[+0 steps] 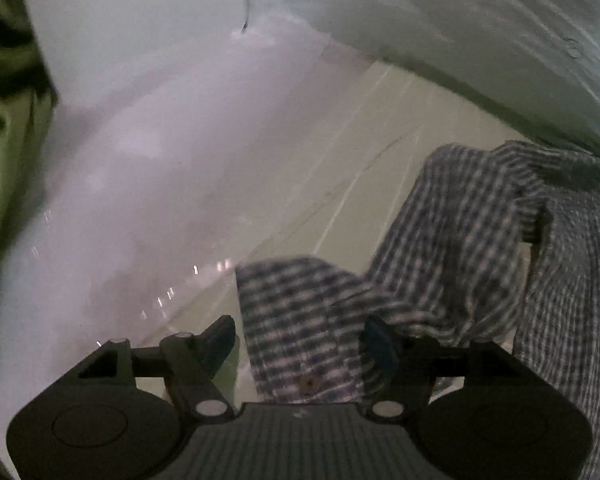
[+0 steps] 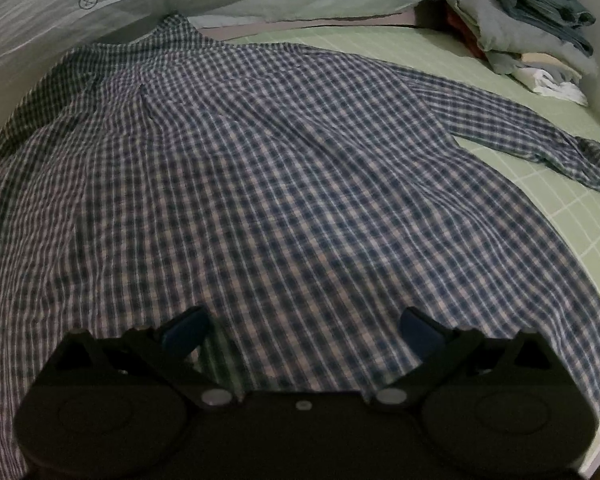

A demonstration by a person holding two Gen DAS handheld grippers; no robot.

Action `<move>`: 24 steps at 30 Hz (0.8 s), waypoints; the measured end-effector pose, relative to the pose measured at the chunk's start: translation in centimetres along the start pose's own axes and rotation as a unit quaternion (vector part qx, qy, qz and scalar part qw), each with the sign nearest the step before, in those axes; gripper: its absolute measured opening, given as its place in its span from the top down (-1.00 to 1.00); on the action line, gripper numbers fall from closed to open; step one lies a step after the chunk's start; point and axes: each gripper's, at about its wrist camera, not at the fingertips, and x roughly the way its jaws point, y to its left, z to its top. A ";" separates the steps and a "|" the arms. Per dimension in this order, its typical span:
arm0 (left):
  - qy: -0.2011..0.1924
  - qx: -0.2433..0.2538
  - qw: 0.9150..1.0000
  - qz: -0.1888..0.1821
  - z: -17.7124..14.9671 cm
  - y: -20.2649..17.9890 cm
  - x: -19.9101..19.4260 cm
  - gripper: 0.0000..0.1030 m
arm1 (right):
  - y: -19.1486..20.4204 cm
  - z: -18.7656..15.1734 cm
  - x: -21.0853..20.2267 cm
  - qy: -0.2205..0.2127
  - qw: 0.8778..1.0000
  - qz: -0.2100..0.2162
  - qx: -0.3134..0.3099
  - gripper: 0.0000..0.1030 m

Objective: Fold clothes

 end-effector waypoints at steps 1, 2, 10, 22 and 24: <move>0.004 -0.005 1.000 0.001 -0.3 0.0 0.2 -0.41 | 0.0 0.1 0.1 0.000 1.000 0.001 -0.001 -1.00; 0.004 -0.002 1.000 0.001 -0.4 -0.1 0.2 -0.44 | 0.1 0.2 0.1 0.000 1.000 0.001 -0.002 -1.00; -0.017 0.048 0.999 0.014 -1.2 -1.3 0.2 0.41 | 0.3 0.3 0.3 -0.005 1.000 0.002 -0.004 -1.00; -0.163 0.009 0.982 0.098 3.2 4.3 -6.2 0.75 | 0.4 -0.1 0.2 -0.014 1.000 0.001 -0.002 -1.00; -0.182 -0.007 0.976 0.117 4.2 6.0 -6.7 0.52 | 0.4 -0.1 0.2 -0.014 1.000 0.001 -0.001 -1.00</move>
